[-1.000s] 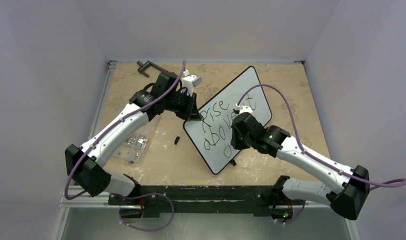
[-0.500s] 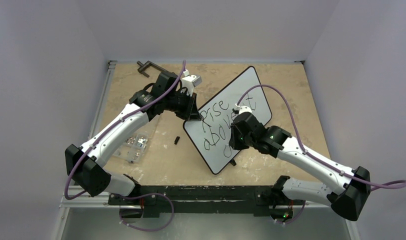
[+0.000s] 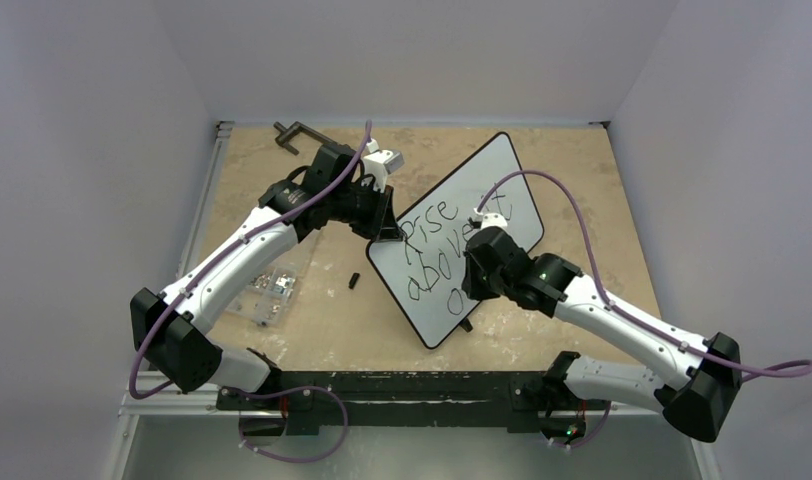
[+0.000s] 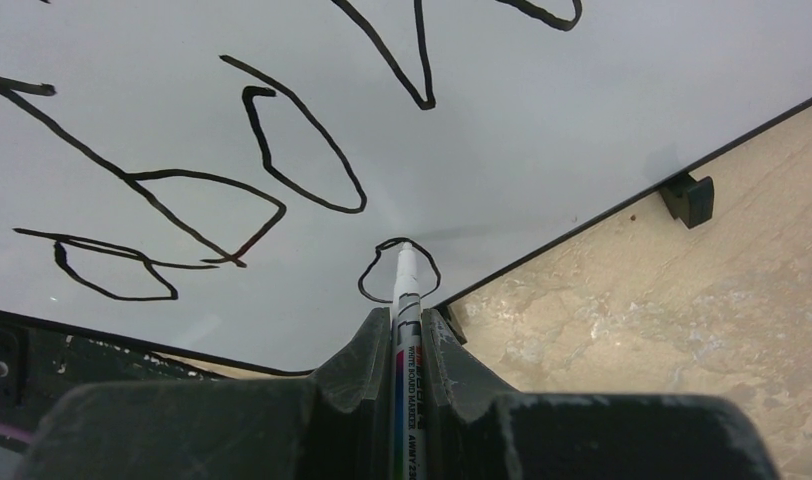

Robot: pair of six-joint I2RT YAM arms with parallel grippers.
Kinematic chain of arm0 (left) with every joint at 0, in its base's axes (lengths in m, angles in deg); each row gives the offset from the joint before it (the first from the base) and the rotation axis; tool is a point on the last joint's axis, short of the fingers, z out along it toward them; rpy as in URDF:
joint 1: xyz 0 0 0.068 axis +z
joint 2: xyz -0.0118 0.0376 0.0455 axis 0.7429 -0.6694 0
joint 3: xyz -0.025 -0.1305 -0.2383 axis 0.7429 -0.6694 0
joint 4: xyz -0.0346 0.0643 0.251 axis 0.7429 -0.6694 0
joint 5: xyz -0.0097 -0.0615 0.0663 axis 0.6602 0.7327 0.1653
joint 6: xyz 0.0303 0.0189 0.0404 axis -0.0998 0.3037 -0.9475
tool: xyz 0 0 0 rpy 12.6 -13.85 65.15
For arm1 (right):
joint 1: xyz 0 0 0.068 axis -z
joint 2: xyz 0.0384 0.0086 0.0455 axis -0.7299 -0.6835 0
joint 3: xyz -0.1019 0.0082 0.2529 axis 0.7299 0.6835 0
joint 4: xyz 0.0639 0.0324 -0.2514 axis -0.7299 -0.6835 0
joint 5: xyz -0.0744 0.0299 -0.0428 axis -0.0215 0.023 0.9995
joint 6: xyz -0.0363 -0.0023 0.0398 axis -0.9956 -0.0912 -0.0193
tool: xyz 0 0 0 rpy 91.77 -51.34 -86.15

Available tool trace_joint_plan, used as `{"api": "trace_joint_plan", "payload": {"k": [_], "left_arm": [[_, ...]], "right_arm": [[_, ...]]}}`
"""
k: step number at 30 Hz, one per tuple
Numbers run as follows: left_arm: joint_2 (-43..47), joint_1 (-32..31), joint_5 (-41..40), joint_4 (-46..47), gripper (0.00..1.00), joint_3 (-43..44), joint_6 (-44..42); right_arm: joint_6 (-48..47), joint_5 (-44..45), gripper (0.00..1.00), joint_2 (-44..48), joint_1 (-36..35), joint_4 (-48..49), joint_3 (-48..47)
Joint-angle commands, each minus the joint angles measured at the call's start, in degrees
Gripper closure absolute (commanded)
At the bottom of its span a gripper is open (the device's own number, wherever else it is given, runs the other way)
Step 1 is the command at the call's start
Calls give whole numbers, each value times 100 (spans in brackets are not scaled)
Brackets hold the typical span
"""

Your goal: Write a sentence on the whiteboard

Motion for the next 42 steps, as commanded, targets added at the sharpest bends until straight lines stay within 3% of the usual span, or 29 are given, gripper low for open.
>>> {"api": "trace_joint_plan", "payload": {"k": [1,19,29,42], "left_arm": [[-69,93,-901,-156,100,72,-392],[-63,92,-891,-161,100,73,-393],[-66,89,-880,-159,100,76,-393],[-42,93,-903,-160,100,67,-391]], "right_arm": [[130,283,100,-65,-5,280,158],[288,505,100,-191,-5,225,504],[318,1002,100,220,-5,-284,-67],[183,1284,100,230,-5,207,-304]]}}
